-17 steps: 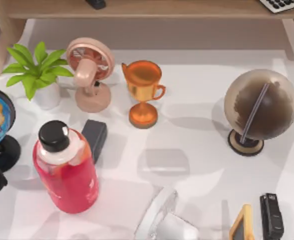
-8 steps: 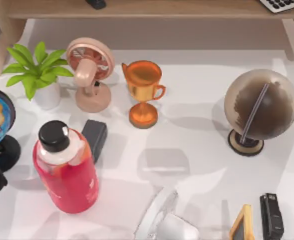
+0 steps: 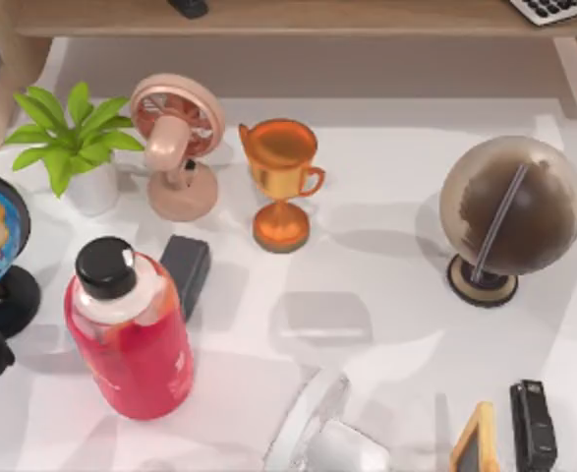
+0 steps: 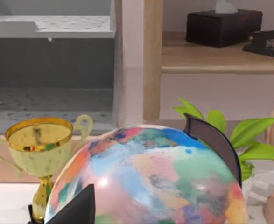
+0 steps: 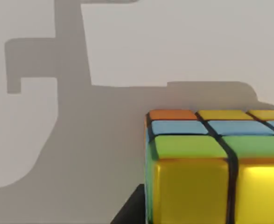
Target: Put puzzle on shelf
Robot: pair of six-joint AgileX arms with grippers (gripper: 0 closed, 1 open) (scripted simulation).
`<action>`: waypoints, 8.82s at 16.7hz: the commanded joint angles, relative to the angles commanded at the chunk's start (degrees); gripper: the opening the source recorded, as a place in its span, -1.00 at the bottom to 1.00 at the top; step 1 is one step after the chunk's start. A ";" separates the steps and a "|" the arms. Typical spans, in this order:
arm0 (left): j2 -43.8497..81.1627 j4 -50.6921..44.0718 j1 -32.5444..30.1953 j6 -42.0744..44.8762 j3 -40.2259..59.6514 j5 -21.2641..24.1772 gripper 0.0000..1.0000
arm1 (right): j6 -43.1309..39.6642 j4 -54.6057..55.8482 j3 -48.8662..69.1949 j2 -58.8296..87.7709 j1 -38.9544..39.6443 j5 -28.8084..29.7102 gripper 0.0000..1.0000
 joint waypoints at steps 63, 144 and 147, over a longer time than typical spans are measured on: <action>0.00 0.00 0.00 0.00 0.00 0.00 1.00 | 12.86 118.85 -52.62 -18.20 62.20 30.24 -1.00; 0.00 0.00 0.00 0.00 0.00 0.00 1.00 | -47.76 164.18 -107.64 -38.71 -13.35 -16.33 1.00; 0.00 0.00 0.00 0.00 0.00 0.00 1.00 | -54.76 163.16 -107.92 -34.41 -19.06 -24.84 1.00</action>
